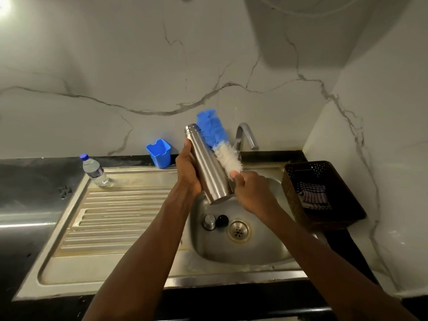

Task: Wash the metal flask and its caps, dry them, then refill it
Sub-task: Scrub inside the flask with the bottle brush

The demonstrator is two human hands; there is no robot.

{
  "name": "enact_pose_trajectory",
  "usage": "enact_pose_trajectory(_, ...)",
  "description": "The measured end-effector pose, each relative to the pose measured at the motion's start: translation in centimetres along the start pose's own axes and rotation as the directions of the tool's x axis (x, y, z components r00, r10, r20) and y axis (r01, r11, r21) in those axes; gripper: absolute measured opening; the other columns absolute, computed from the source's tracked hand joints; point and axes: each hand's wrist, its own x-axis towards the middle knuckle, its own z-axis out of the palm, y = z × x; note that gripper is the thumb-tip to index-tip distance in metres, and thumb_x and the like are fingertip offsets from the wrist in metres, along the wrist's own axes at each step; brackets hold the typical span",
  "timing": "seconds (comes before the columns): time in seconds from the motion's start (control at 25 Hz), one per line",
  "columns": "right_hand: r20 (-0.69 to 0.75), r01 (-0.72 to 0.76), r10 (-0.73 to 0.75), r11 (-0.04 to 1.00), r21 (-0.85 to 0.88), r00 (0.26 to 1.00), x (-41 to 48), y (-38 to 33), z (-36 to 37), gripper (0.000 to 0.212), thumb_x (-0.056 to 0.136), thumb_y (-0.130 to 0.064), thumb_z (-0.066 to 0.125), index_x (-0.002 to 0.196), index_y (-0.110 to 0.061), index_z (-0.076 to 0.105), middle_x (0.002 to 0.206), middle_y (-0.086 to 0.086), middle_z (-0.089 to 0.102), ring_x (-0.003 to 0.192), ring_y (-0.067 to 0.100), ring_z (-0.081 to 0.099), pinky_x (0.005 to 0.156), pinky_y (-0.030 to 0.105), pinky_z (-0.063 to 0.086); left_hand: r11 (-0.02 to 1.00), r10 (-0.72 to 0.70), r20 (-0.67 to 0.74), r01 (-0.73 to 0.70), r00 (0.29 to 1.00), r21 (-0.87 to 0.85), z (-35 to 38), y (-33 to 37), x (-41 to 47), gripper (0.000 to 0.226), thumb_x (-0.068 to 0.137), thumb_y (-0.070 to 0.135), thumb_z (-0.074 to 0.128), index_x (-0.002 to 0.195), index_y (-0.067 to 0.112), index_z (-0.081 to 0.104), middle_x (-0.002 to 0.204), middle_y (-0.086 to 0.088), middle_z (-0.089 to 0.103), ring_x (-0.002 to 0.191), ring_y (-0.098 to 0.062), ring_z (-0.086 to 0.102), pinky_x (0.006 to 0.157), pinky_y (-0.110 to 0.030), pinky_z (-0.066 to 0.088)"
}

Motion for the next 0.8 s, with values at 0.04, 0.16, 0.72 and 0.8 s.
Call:
enact_pose_trajectory(0.04,0.006,0.030,-0.030,1.000,0.008,1.000,-0.6,0.7,-0.2,0.040,0.110,-0.040,0.039,0.110,-0.012,0.067,0.085,-0.003,0.063,0.069,-0.001,0.055,0.056,0.016,0.038,1.000,0.023,-0.011,-0.023,1.000,-0.009,0.2,0.1,0.0,0.075,0.095,0.074,0.047,0.135,0.013,0.065,0.125,-0.022,0.071,0.105,-0.035,0.071,0.098,-0.051,0.056)
enact_pose_trajectory(0.16,0.119,0.037,-0.037,0.999,0.003,0.992,-4.9,4.5,-0.8,0.042,0.108,-0.046,0.039,0.108,-0.016,0.068,0.081,-0.007,0.064,0.073,0.004,0.063,0.059,0.021,0.046,0.996,0.047,0.069,-0.041,0.997,-0.080,0.8,0.0,-0.1,0.083,0.092,0.076,0.049,0.142,0.010,0.058,0.125,-0.020,0.070,0.108,-0.034,0.071,0.094,-0.049,0.056)
enact_pose_trajectory(0.72,0.072,0.025,-0.027,0.999,0.032,0.997,-1.7,6.5,-2.5,0.044,0.109,-0.049,0.033,0.110,-0.019,0.065,0.076,-0.003,0.061,0.070,0.016,0.063,0.063,0.037,0.053,0.872,-0.117,-0.350,-0.073,0.929,-0.484,2.6,-3.8,-0.6,0.075,0.088,0.071,0.064,0.132,0.011,0.061,0.117,-0.017,0.074,0.107,-0.039,0.073,0.085,-0.054,0.062)
enact_pose_trajectory(0.8,-0.044,0.046,-0.045,0.999,0.017,0.998,-0.9,4.9,-1.8,0.044,0.109,-0.046,0.035,0.111,-0.016,0.066,0.080,-0.003,0.062,0.073,0.016,0.063,0.067,0.040,0.056,0.845,-0.235,-0.368,0.003,0.900,-0.534,3.1,-3.6,-0.2,0.064,0.087,0.060,0.072,0.130,0.013,0.062,0.115,-0.015,0.075,0.100,-0.038,0.074,0.070,-0.052,0.064)
